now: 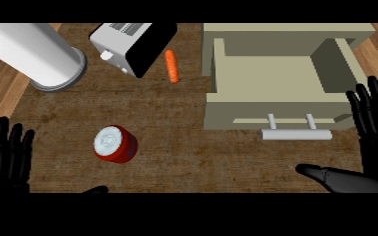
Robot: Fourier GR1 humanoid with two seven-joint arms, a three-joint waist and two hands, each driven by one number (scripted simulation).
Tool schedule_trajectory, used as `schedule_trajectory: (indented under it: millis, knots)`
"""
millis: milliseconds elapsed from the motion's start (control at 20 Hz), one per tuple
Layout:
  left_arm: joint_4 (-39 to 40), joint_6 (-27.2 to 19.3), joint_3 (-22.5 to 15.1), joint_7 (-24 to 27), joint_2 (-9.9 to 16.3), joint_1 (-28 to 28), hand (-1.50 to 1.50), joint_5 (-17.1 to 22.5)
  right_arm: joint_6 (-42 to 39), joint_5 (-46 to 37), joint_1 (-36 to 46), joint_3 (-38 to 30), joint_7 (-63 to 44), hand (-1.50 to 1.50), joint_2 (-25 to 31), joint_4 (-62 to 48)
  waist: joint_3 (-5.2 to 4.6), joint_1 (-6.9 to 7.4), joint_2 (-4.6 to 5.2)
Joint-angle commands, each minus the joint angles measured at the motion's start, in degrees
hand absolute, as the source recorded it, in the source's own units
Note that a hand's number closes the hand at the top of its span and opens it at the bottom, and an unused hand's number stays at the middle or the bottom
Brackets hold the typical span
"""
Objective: Pick up the can, place it into the drawer and close the drawer
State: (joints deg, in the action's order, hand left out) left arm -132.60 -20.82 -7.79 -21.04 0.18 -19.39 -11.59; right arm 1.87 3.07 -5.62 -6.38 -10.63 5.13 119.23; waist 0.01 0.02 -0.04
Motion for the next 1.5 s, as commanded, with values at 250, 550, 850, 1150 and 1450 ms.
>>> schedule_trajectory:
  millis: [250, 550, 850, 1150, 1450]
  knots:
    - [9.5, -4.36, -4.28, 6.45, -0.18, -1.15, -1.5, -0.19, -2.53, 3.23, -2.24, -3.39, -2.98, -1.5, 1.69, 4.56, -0.03, -0.04, -0.04]
    - [17.22, -7.17, -5.82, 15.14, -0.18, -4.55, -1.5, 4.37, -2.79, 1.14, -3.1, -2.63, 3.43, -1.5, -0.6, 0.62, -0.03, 0.11, -0.03]
    - [26.4, -7.63, -3.97, 24.73, -0.07, -4.84, -1.5, 7.82, -2.63, 1.66, -4.13, -3.08, -0.52, -1.5, -0.72, 5.05, -0.04, 0.05, -0.05]
    - [36.6, -16.11, -6.56, 26.27, -0.18, 3.11, -1.5, 9.9, -4.06, 2.77, -3.76, -5.14, -0.61, -1.5, -0.09, 6.11, -0.03, -0.12, 0.01]
    - [48.71, -15.45, -4.0, 37.07, -0.18, 6.39, -1.5, 18.42, -4.27, 1.83, -3.98, -4.56, -2.84, -1.5, -0.5, 7.17, -0.04, -0.13, 0.02]
